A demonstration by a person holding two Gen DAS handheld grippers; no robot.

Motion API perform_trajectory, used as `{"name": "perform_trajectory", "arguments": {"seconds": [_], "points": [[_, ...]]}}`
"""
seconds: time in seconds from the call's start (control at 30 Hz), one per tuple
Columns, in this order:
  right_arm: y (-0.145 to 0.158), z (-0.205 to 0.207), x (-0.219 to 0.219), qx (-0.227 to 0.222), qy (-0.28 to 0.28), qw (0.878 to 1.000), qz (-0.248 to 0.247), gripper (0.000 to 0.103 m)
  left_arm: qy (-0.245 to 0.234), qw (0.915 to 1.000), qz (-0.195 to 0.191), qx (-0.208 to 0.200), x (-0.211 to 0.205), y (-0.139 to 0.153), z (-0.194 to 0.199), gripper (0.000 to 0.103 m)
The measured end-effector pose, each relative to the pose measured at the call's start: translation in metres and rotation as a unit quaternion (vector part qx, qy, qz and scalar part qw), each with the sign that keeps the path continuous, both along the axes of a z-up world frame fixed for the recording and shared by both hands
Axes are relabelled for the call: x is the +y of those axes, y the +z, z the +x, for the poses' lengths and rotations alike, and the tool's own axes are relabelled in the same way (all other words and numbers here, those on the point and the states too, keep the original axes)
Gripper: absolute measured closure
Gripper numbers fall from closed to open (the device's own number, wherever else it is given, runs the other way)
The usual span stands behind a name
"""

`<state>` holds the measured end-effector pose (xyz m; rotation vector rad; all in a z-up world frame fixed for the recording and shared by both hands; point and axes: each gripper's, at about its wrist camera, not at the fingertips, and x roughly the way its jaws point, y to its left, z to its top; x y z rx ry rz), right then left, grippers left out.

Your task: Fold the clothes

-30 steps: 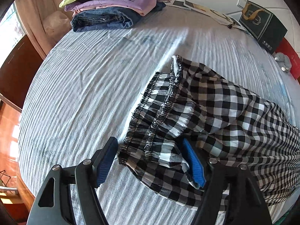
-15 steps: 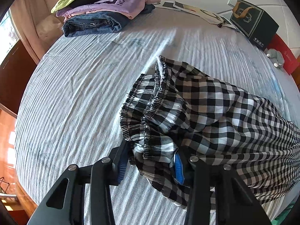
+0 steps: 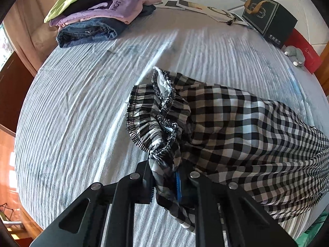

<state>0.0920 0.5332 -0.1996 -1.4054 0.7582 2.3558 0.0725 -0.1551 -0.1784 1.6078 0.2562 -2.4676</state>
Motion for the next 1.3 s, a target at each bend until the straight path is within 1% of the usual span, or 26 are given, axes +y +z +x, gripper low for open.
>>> {"name": "perform_trajectory", "arguments": {"seconds": [0.07,0.17,0.23,0.27,0.3,0.33,0.37,0.47,0.5,0.53,0.57,0.6,0.63,0.67,0.7,0.73,0.77,0.8,0.83,0.87,0.9,0.93,0.97,1.13,1.2,1.3], "points": [[0.000,0.002,0.000,0.008,-0.001,1.000,-0.007,0.012,0.006,1.0000,0.004,-0.003,-0.003,-0.004,0.001,0.084],[-0.001,0.001,-0.004,0.013,-0.007,1.000,0.007,0.012,0.011,0.9998,0.019,-0.003,-0.009,-0.004,0.000,0.083],[0.000,0.000,-0.005,0.017,-0.014,1.000,0.010,0.013,0.012,0.9997,0.020,-0.002,-0.012,-0.005,-0.002,0.081],[0.001,-0.001,-0.004,0.017,-0.017,1.000,0.011,0.028,0.013,0.9997,0.020,-0.001,-0.013,-0.005,-0.003,0.081],[0.002,-0.001,-0.004,0.018,-0.020,1.000,0.012,0.046,0.012,0.9997,0.019,-0.002,-0.013,-0.006,-0.003,0.081],[0.002,-0.006,-0.004,0.020,-0.015,1.000,-0.006,0.069,0.011,0.9998,0.018,-0.004,-0.014,-0.006,-0.004,0.081],[0.001,-0.008,-0.003,0.020,-0.013,0.999,-0.031,0.070,0.011,0.9998,0.017,-0.005,-0.014,-0.006,-0.005,0.082],[-0.001,-0.010,-0.001,0.029,-0.018,0.998,-0.045,0.070,0.012,0.9997,0.022,-0.005,-0.016,-0.008,-0.007,0.082],[-0.002,-0.009,0.001,0.037,-0.023,0.998,-0.053,0.068,0.015,0.9996,0.026,-0.003,-0.017,-0.007,-0.008,0.082],[-0.003,-0.009,0.004,0.049,-0.024,0.996,-0.072,0.059,0.019,0.9994,0.029,-0.002,-0.018,-0.007,-0.009,0.082],[-0.004,-0.008,0.006,0.061,-0.026,0.994,-0.092,0.040,0.022,0.9992,0.033,0.000,-0.019,-0.006,-0.010,0.082],[-0.003,-0.013,0.005,0.064,-0.020,0.992,-0.104,0.033,0.021,0.9994,0.029,0.000,-0.021,-0.007,-0.013,0.083],[-0.003,-0.017,0.004,0.066,-0.013,0.991,-0.116,0.019,0.020,0.9995,0.025,0.001,-0.022,-0.008,-0.016,0.085],[-0.002,-0.026,-0.002,0.054,-0.001,0.993,-0.109,0.005,0.018,0.9996,0.024,0.001,-0.021,-0.009,-0.017,0.086],[-0.002,-0.034,-0.008,0.042,0.011,0.994,-0.103,0.001,0.016,0.9996,0.023,0.002,-0.021,-0.009,-0.019,0.087],[0.000,-0.044,-0.018,0.014,0.028,0.997,-0.076,0.000,0.015,0.9996,0.022,0.004,-0.020,-0.009,-0.020,0.089],[0.000,-0.055,-0.032,-0.027,0.052,0.998,-0.034,0.002,0.016,0.9996,0.023,0.005,-0.021,-0.009,-0.020,0.089],[0.001,-0.055,-0.035,-0.037,0.050,0.998,-0.011,0.005,0.017,0.9996,0.024,0.006,-0.022,-0.009,-0.020,0.089],[0.003,-0.054,-0.038,-0.047,0.048,0.998,0.011,0.023,0.018,0.9995,0.026,0.008,-0.022,-0.010,-0.019,0.090],[0.005,-0.054,-0.041,-0.056,0.045,0.997,0.033,0.060,0.018,0.9994,0.028,0.010,-0.022,-0.010,-0.017,0.090],[0.005,-0.048,-0.037,-0.048,0.031,0.998,0.025,0.074,0.019,0.9993,0.030,0.011,-0.023,-0.010,-0.016,0.090],[0.003,-0.040,-0.027,-0.028,0.010,0.999,-0.018,0.074,0.018,0.9994,0.030,0.010,-0.023,-0.010,-0.016,0.090],[0.001,-0.033,-0.021,-0.010,-0.001,0.999,-0.043,0.076,0.016,0.9994,0.029,0.010,-0.024,-0.010,-0.015,0.090],[0.002,-0.031,-0.025,0.003,0.012,0.999,-0.037,0.078,0.011,0.9996,0.027,0.005,-0.027,-0.010,-0.019,0.091],[0.001,-0.029,-0.021,0.011,0.010,0.998,-0.054,0.077,0.011,0.9996,0.027,0.003,-0.026,-0.009,-0.023,0.091],[-0.003,-0.027,-0.008,0.007,-0.005,0.995,-0.099,0.077,0.012,0.9994,0.034,-0.001,-0.024,-0.006,-0.030,0.091]]}}
